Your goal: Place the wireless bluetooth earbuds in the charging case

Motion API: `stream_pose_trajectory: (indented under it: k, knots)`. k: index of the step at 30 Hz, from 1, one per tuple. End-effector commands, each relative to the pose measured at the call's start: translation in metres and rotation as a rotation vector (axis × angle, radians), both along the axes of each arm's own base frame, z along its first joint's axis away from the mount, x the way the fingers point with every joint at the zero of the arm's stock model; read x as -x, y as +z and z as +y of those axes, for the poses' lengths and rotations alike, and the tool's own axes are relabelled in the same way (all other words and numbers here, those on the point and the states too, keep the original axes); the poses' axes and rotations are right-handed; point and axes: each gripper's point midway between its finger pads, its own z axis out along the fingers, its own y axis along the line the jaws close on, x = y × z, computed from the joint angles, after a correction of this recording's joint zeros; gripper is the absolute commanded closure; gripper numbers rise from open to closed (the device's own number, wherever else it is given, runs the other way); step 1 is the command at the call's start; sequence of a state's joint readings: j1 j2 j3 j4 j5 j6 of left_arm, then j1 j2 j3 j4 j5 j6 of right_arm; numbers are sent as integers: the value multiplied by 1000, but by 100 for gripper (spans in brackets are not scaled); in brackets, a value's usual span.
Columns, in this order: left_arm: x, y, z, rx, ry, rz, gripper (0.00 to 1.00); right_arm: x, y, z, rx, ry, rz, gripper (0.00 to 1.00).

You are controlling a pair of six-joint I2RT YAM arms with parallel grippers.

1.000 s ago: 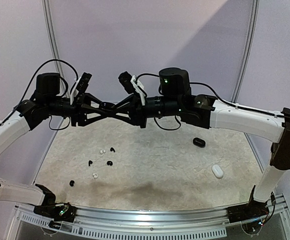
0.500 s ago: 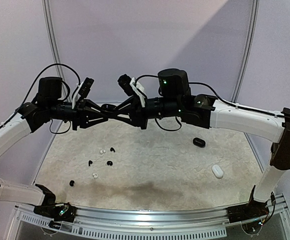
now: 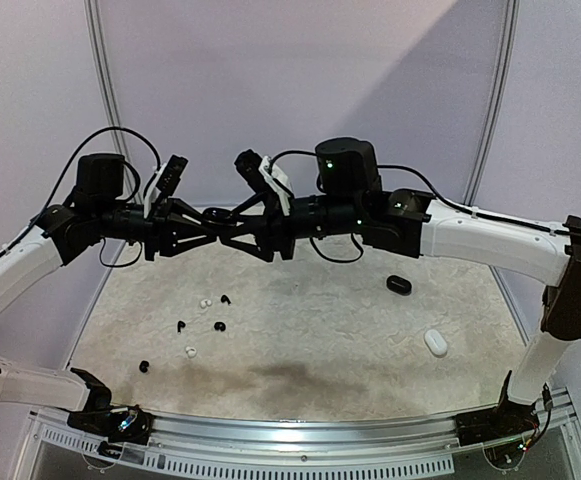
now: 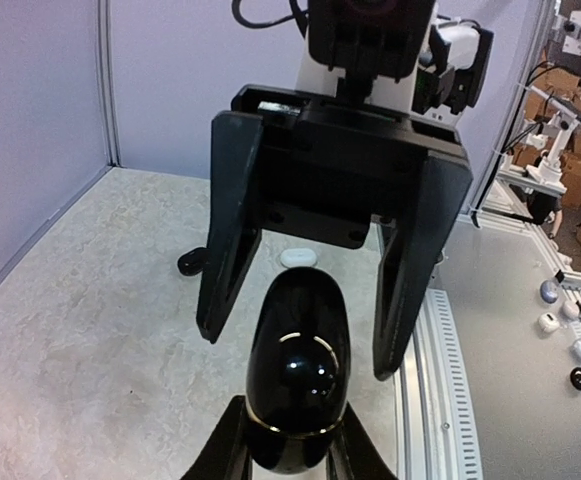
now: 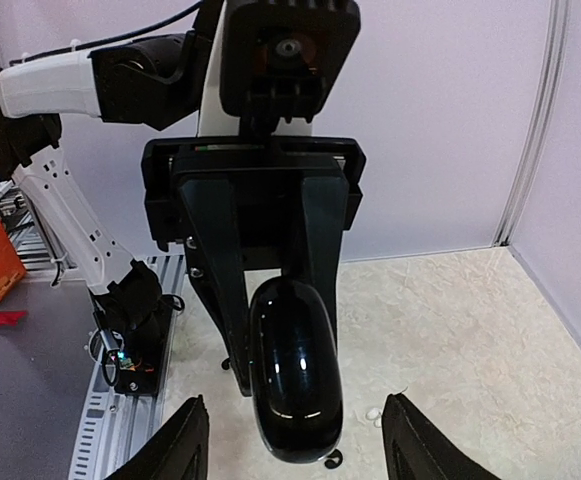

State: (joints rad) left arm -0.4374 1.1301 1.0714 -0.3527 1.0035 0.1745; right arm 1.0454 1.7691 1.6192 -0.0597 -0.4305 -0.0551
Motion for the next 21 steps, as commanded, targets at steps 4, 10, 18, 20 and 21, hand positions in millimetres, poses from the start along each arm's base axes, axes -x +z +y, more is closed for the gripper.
stream_pose_trajectory:
  k: [4, 10, 18, 20, 21]
  knots:
    - [7, -5, 5, -49, -28, -177, 100, -3, 12, 5, -38, -10, -21, 39]
    - [11, -8, 7, -90, -57, -314, 100, -20, 2, 8, -17, -70, -25, 44]
    - [18, -26, 14, -181, -99, -420, 100, -40, 4, 9, -22, -120, 0, 51]
    - [19, -33, 16, -206, -107, -436, 100, -42, 5, 9, -24, -123, 8, 52]
    - [19, -35, 17, -215, -107, -438, 100, -43, 3, 9, -22, -124, 12, 52]
